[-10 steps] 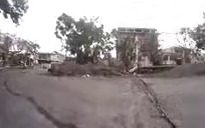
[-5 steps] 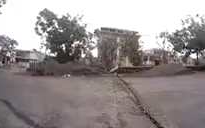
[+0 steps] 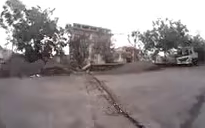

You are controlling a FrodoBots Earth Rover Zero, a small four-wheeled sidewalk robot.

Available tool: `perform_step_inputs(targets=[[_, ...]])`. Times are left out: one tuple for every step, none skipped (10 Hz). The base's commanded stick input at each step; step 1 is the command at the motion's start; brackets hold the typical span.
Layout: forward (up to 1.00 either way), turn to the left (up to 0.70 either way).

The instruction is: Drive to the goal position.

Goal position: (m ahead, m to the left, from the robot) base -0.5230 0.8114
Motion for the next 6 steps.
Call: perform_step_inputs(targets=[[0.20,0.00],[0.00,0.00],[0.00,0.00],[0.01,0.00],[0.31,0.00],[0.62,0.00]])
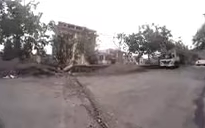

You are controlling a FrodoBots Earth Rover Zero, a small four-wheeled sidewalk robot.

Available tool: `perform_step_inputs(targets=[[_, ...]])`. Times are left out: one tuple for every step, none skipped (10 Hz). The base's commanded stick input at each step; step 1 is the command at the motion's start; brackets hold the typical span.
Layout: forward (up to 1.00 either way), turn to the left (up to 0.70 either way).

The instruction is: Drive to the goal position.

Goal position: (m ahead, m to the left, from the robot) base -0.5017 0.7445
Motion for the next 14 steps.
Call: perform_step_inputs(targets=[[0.70,0.00],[0.70,0.00],[0.70,0.00],[0.70,0.00],[0.70,0.00],[0.70,0.00],[0.70,0.00],[0.70,0.27],[0.70,0.27],[0.70,0.27],[0.70,0.27],[0.70,0.27],[0.70,0.27],[0.70,0.27]])
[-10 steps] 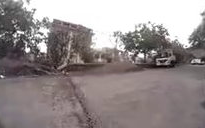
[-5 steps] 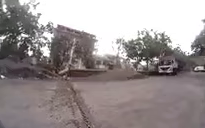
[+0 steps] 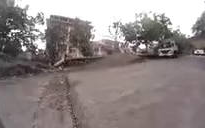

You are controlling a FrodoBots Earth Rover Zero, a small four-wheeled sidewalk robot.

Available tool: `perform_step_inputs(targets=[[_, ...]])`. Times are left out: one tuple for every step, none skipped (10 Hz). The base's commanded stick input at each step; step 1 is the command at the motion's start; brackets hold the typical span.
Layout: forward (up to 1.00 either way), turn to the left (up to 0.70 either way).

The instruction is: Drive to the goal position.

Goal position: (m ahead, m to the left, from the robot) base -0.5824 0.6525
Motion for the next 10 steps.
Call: perform_step_inputs(targets=[[0.70,0.27],[0.70,0.27],[0.70,0.27],[0.70,0.27],[0.70,0.27],[0.70,0.27],[0.70,0.27],[0.70,0.27],[0.70,0.27],[0.70,0.27]])
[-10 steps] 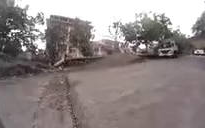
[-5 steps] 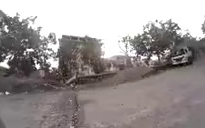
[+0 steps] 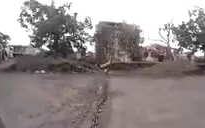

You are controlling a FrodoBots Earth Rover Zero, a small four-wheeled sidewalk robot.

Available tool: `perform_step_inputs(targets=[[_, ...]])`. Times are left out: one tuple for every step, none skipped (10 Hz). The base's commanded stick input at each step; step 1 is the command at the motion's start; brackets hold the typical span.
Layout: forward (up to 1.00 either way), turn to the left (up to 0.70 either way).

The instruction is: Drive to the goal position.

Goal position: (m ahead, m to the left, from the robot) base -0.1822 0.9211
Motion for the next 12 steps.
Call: perform_step_inputs(targets=[[0.70,0.27],[0.70,0.27],[0.70,0.27],[0.70,0.27],[0.70,0.27],[0.70,0.27],[0.70,0.00],[0.70,0.00],[0.70,0.00],[0.70,0.18],[0.70,0.07],[0.00,0.00]])
